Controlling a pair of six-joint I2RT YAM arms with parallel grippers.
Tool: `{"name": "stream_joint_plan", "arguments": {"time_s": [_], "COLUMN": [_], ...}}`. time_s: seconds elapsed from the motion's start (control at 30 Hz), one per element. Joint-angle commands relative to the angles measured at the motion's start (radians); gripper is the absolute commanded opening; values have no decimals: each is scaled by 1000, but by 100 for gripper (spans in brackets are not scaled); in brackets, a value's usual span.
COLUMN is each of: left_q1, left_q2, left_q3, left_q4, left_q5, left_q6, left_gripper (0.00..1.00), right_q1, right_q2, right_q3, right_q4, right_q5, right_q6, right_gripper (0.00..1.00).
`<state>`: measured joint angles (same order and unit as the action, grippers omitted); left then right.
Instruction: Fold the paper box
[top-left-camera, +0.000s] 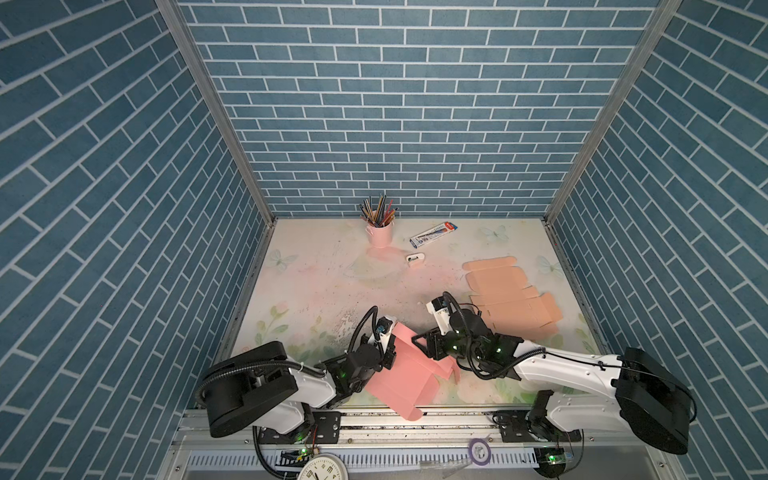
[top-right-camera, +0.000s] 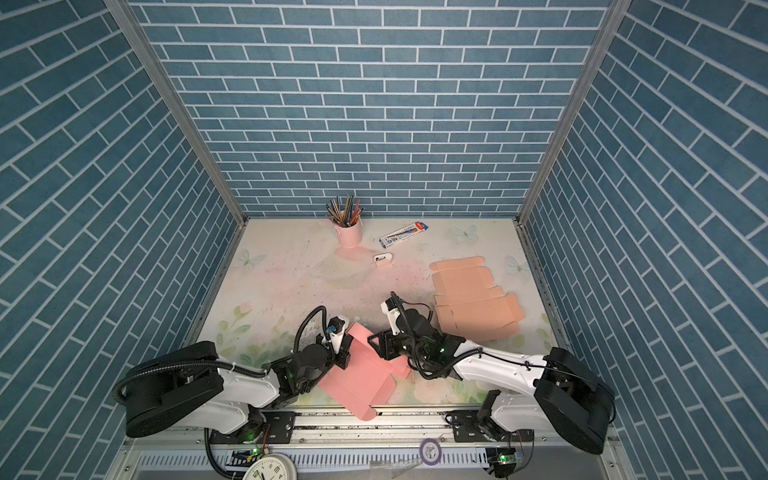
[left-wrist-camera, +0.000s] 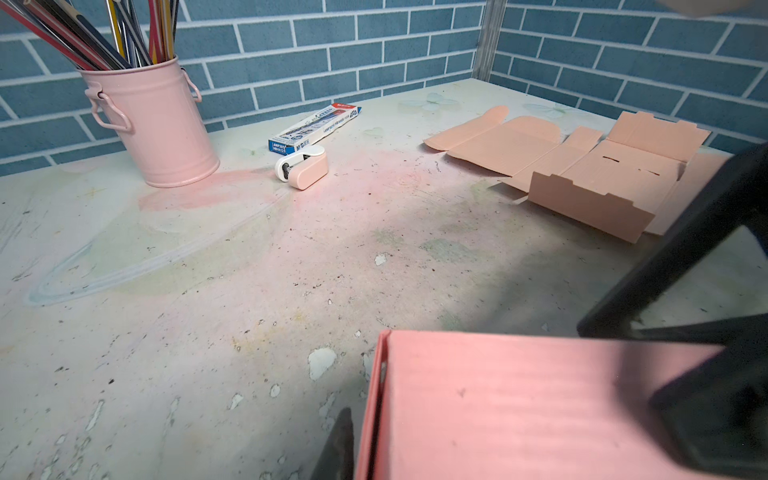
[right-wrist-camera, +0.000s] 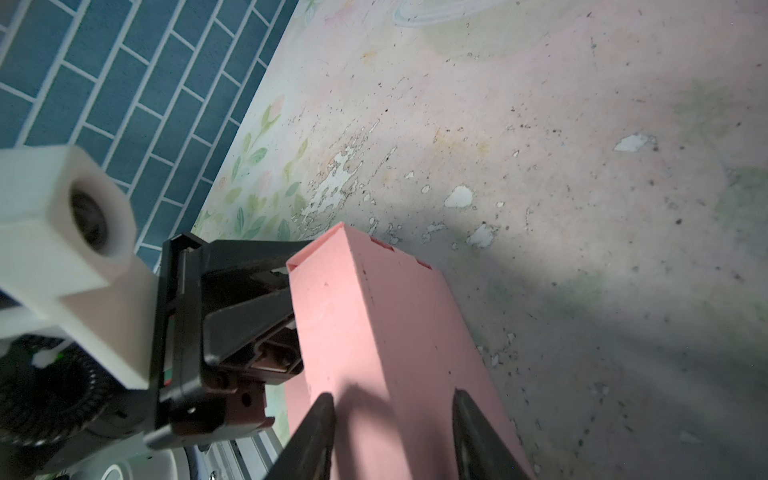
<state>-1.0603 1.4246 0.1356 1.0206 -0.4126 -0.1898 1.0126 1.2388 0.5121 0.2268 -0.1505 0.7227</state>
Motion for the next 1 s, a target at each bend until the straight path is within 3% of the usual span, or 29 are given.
{"name": "stream_joint_plan", "arguments": {"time_s": [0.0, 0.33, 0.53, 0.67, 0.97], "left_q1": [-9, -10, -11, -11, -20], "left_q2": [19, 86, 112, 118, 130], "left_q3": [-13, -4, -1, -1, -4], "left_q4": [48, 110, 128, 134, 140], "left_q5": [-28, 2, -4, 1, -5], "left_q6": [0, 4, 3, 6, 18], "left_gripper": [22, 27, 18, 16, 14], "right_q1": [4, 5, 5, 13, 49], "right_q2": [-21, 18, 8, -1, -39], "right_q3": [-20, 4, -25, -53, -82], "right_q4": [16, 19, 47, 89, 104], "right_q5": [-2, -3, -11, -29, 19], "right_q6": [47, 33, 52, 77, 107], "right_gripper": [46, 46, 45, 33, 38]}}
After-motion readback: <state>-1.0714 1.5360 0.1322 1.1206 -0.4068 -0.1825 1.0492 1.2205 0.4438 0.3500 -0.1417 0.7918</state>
